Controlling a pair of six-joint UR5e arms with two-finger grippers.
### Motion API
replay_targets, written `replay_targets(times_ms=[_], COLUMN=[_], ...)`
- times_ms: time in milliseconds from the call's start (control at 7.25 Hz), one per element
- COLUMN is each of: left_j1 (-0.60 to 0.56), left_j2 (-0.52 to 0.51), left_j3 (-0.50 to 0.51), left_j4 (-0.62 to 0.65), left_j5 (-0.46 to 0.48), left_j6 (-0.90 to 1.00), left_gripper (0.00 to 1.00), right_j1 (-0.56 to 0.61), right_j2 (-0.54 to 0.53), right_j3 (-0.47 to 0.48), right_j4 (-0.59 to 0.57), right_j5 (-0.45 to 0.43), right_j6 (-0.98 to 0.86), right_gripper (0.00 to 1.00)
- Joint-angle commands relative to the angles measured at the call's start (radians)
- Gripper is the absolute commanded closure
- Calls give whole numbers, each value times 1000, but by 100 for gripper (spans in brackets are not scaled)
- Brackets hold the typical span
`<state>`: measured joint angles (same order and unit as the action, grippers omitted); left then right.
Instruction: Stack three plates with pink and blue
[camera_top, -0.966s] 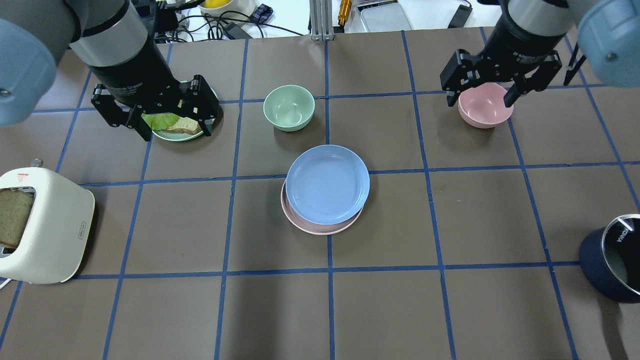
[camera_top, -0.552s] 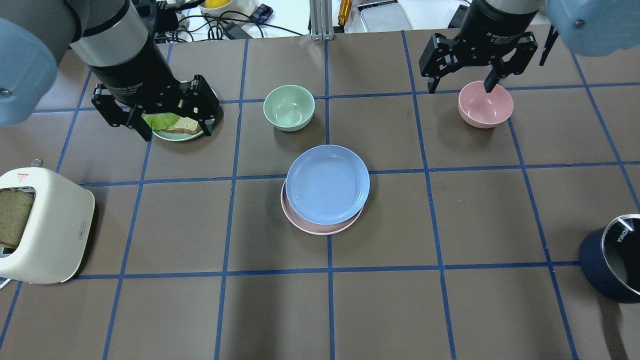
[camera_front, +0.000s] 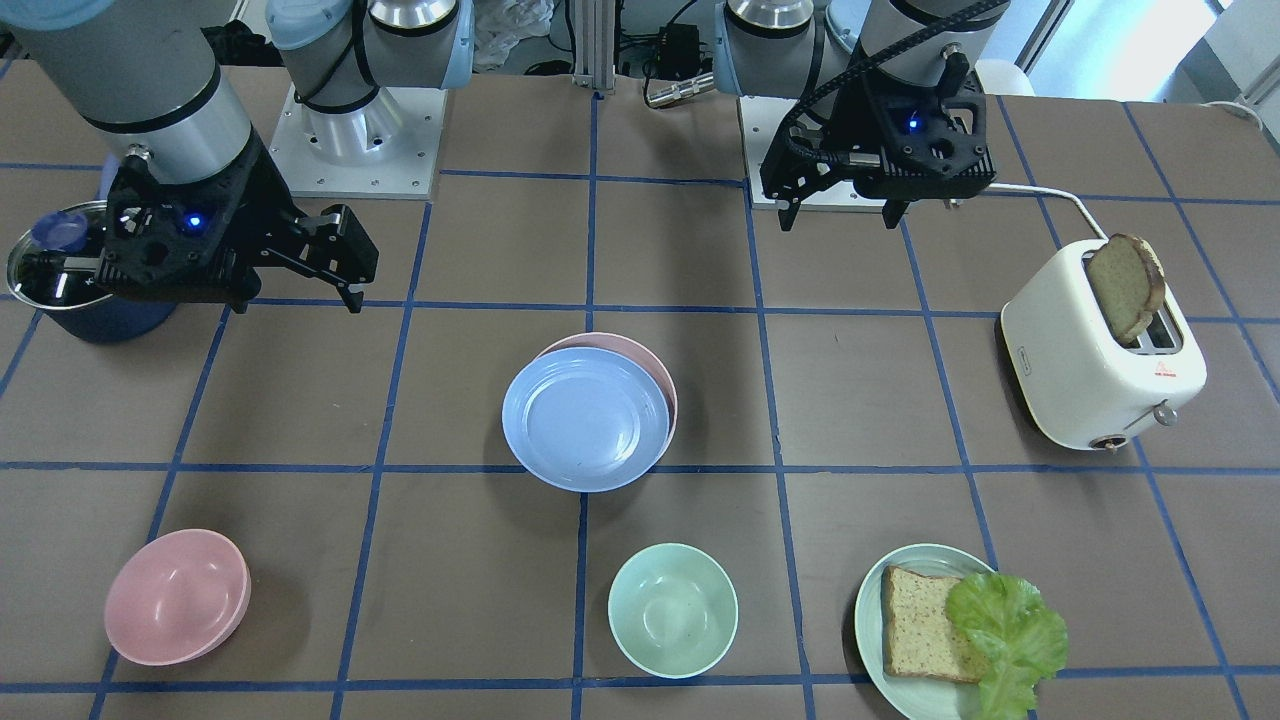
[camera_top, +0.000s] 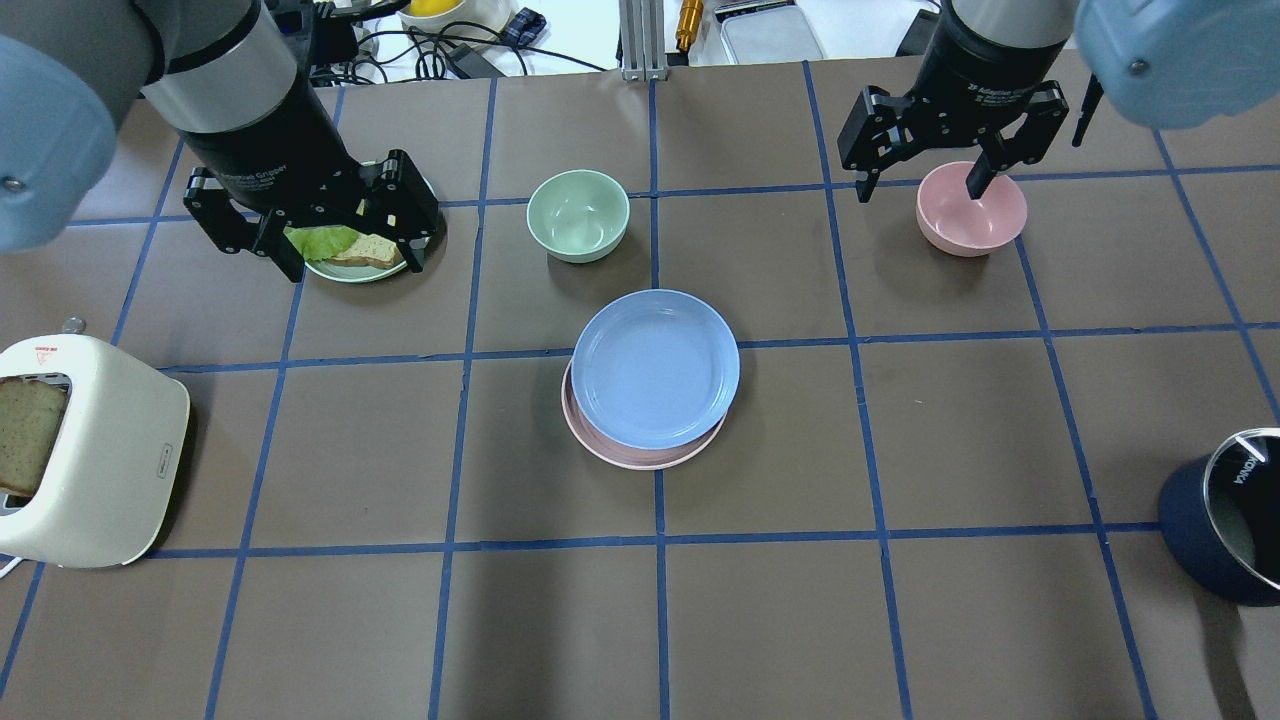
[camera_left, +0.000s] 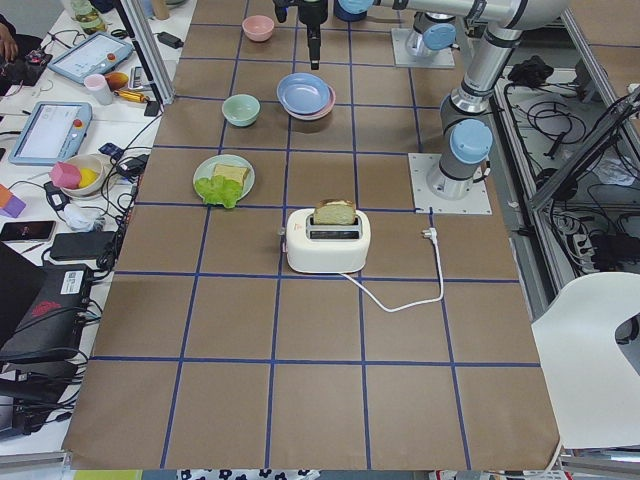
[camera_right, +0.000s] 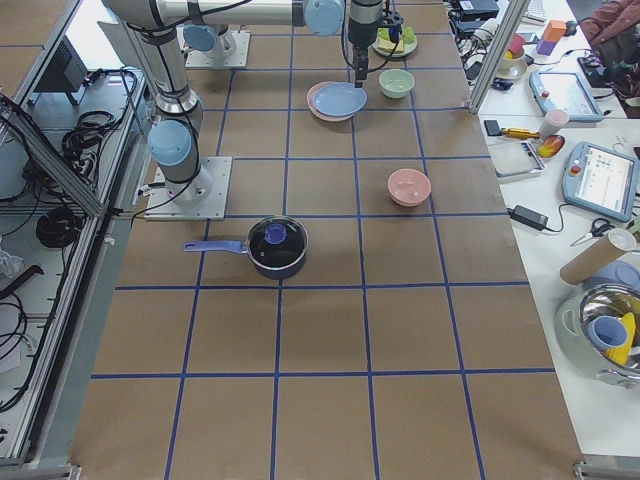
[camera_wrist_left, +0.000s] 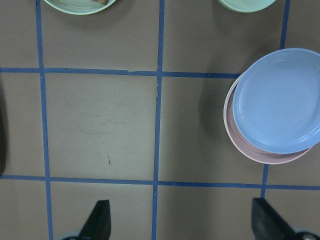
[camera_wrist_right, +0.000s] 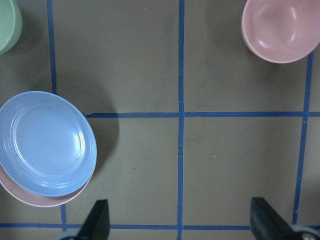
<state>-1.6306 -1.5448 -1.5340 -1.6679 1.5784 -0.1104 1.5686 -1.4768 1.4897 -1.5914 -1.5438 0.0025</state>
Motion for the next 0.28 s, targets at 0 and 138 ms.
replay_targets(times_ms=[0,138], left_j1=[0,0], left_j2=[0,2], left_j3=[0,0], left_j4=[1,2], left_j5=[0,-1], left_j6=[0,0], left_gripper=[0,0], right_j1=[-16,-16], right_j2=[-11,-11], right_j3=[1,1], right_j4=[2,1], right_j5=[-7,-7], right_j6=[1,1], right_gripper=[0,0])
